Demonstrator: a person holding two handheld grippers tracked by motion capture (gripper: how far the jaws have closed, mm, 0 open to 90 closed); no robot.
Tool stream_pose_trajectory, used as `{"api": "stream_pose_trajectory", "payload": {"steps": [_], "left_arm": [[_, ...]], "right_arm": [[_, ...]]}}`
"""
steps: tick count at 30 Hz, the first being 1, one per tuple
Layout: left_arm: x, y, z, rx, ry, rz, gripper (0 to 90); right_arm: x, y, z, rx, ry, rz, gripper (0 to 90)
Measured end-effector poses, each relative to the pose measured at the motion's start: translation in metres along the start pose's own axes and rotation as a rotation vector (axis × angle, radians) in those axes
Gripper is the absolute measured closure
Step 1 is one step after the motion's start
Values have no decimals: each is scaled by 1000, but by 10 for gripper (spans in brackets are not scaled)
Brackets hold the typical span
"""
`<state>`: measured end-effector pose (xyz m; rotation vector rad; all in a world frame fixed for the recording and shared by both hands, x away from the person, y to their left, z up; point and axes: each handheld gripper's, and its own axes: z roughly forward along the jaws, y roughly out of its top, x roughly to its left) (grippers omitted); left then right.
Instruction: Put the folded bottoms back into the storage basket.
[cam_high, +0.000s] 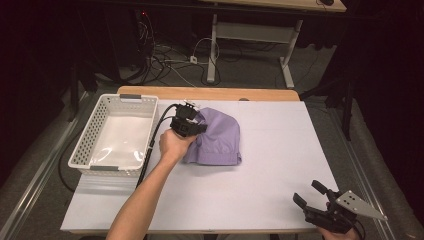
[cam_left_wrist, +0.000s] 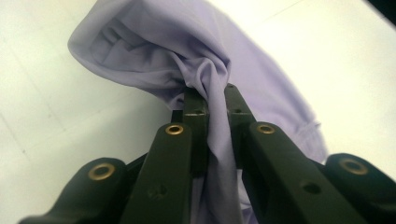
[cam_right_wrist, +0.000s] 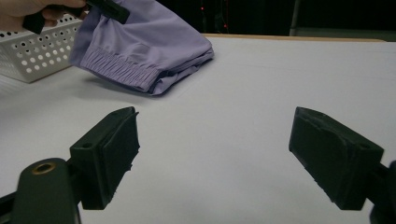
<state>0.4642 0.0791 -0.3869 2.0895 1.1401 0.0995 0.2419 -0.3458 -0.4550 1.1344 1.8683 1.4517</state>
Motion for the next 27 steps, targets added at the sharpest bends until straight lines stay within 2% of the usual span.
{"api": "stream_pose_trajectory", "payload": {"steps": [7, 14, 20, 24, 27], "left_arm": [[-8, 8, -17, -36, -26, 28, 814], [-12, 12, -45, -81, -58, 49, 815], [-12, 14, -66, -115, -74, 62, 814], [-12, 14, -75, -120, -75, 65, 815], [-14, 13, -85, -127, -76, 82, 815]], "right_arm": [[0, 0, 0, 0, 0, 1, 167], [0, 0, -1, -1, -5, -1, 167], [0, 0, 0, 3, -2, -3, 167], [0, 0, 0, 4, -2, -9, 167], [0, 0, -1, 5, -4, -8, 167]]}}
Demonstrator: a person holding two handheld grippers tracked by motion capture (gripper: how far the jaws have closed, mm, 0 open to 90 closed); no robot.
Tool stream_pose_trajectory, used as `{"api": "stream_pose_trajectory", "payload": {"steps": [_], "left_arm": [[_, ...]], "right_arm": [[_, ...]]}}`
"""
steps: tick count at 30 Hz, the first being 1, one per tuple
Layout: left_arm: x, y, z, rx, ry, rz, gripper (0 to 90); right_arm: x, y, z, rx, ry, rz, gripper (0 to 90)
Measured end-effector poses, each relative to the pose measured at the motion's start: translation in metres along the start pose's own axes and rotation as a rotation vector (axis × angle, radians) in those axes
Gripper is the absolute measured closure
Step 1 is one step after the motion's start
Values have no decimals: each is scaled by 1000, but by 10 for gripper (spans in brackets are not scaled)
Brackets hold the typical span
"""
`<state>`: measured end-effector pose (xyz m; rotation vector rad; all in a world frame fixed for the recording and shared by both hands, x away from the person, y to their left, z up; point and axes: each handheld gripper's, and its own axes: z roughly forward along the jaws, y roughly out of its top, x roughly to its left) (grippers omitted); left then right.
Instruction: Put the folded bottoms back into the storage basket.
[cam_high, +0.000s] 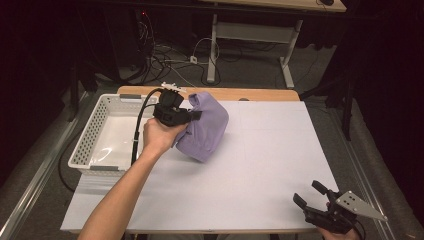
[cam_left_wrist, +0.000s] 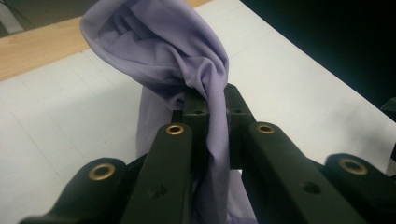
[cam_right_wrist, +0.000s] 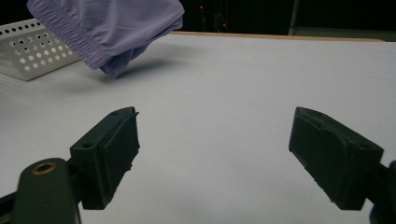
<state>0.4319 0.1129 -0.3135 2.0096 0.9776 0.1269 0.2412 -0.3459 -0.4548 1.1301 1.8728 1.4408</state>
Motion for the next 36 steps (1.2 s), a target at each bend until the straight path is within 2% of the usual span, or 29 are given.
{"api": "stream_pose_trajectory", "payload": {"steps": [4, 12, 15, 16, 25, 29, 36], "left_arm": [[1, 0, -10, -11, -19, 2, 815], [6, -2, -25, -21, -25, -11, 815], [8, -3, -32, -29, -31, -28, 814], [9, -3, -37, -38, -41, -45, 814], [11, -5, -59, -49, -21, -42, 815], [15, -7, -69, -58, -14, -68, 814], [21, -10, -89, -81, 1, -74, 814]], "right_arm": [[0, 0, 1, 3, -3, 3, 167], [0, 0, 1, 8, 0, 1, 168], [0, 0, 1, 6, 0, 3, 168], [0, 0, 0, 6, 0, 5, 168], [0, 0, 0, 5, -3, -1, 167], [1, 0, 0, 5, -4, 1, 167], [1, 0, 1, 10, 3, -1, 167]]}}
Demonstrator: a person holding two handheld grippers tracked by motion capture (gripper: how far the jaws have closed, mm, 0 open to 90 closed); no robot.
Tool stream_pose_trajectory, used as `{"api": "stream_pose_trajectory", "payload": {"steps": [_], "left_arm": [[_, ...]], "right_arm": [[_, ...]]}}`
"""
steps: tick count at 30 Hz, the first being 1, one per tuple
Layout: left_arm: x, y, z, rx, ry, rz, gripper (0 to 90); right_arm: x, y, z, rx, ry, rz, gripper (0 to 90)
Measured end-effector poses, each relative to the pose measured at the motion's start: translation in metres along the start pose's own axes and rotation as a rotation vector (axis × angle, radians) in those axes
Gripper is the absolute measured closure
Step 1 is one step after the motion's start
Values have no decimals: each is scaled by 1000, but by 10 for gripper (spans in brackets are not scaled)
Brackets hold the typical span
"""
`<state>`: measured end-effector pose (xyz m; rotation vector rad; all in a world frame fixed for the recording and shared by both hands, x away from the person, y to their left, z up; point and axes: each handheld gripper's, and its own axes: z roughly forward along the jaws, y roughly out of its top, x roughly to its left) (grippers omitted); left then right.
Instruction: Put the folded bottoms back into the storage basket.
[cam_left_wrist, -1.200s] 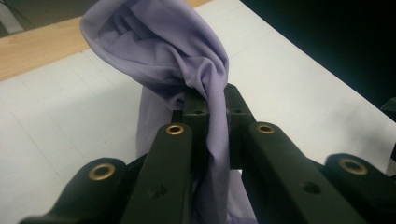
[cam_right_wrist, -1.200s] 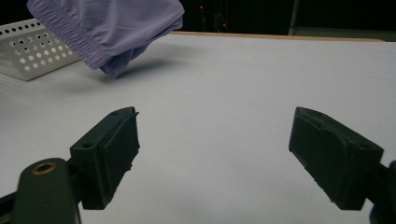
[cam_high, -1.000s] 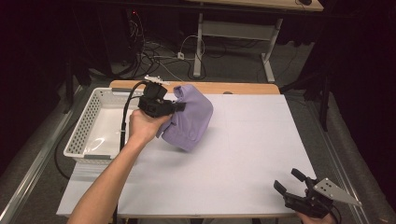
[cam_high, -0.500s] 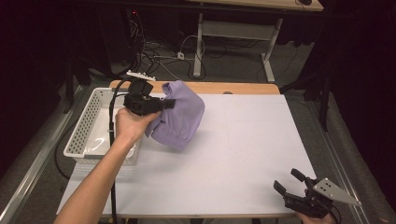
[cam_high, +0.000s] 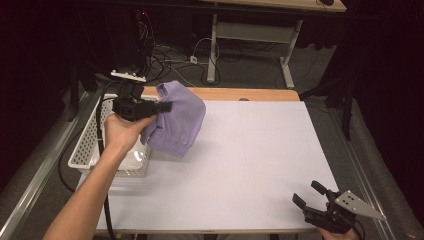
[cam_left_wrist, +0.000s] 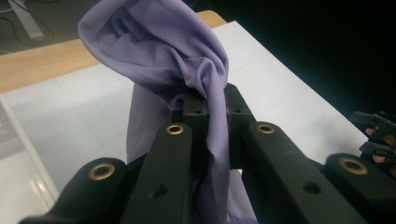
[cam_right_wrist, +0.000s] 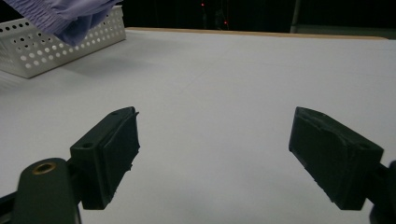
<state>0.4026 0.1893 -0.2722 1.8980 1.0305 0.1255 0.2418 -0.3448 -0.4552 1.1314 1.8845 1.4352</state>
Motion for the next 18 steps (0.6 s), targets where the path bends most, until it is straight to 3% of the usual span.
{"api": "stream_pose_trajectory", "payload": {"steps": [5, 18], "left_arm": [[1, 0, -17, -22, 19, 12, 814], [15, -4, -46, -51, 65, -14, 815]], "right_arm": [[0, 0, 0, -4, -1, 4, 167], [1, 0, -1, -3, -2, 4, 167]]}}
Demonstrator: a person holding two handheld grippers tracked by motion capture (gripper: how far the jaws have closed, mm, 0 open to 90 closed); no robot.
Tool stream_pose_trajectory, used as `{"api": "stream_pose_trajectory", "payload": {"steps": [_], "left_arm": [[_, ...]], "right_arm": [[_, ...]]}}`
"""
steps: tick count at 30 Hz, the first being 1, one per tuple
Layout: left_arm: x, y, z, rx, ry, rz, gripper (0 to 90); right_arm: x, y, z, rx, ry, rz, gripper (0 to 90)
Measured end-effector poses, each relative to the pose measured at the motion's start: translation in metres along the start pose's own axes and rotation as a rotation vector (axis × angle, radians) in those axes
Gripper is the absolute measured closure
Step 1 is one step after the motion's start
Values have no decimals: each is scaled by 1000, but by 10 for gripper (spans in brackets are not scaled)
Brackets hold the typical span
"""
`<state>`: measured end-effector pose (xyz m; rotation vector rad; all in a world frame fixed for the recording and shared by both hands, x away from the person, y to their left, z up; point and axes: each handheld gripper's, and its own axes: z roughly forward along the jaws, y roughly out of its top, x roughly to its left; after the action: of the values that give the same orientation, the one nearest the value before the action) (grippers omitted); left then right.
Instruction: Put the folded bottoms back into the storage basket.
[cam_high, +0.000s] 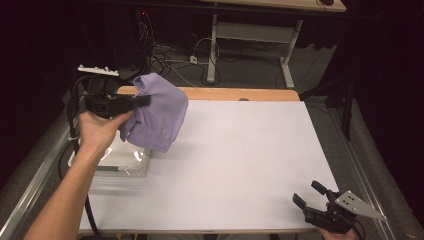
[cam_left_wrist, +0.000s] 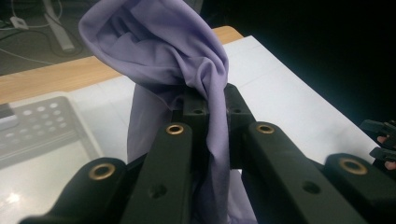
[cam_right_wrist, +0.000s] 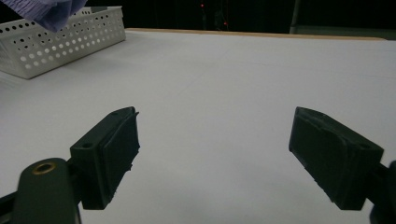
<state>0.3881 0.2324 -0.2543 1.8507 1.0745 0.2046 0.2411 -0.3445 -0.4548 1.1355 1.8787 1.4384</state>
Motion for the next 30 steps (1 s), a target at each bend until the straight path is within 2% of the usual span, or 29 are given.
{"api": "stream_pose_trajectory", "payload": {"steps": [15, 26, 30], "left_arm": [[21, -6, -36, -41, 54, -25, 816], [35, -15, -48, -47, 96, -49, 816], [37, -18, -51, -54, 116, -43, 815]], "right_arm": [[0, 0, 0, 3, -7, -1, 167], [0, 0, 0, 6, -8, -7, 167], [0, 0, 0, 10, -8, -4, 168]]}}
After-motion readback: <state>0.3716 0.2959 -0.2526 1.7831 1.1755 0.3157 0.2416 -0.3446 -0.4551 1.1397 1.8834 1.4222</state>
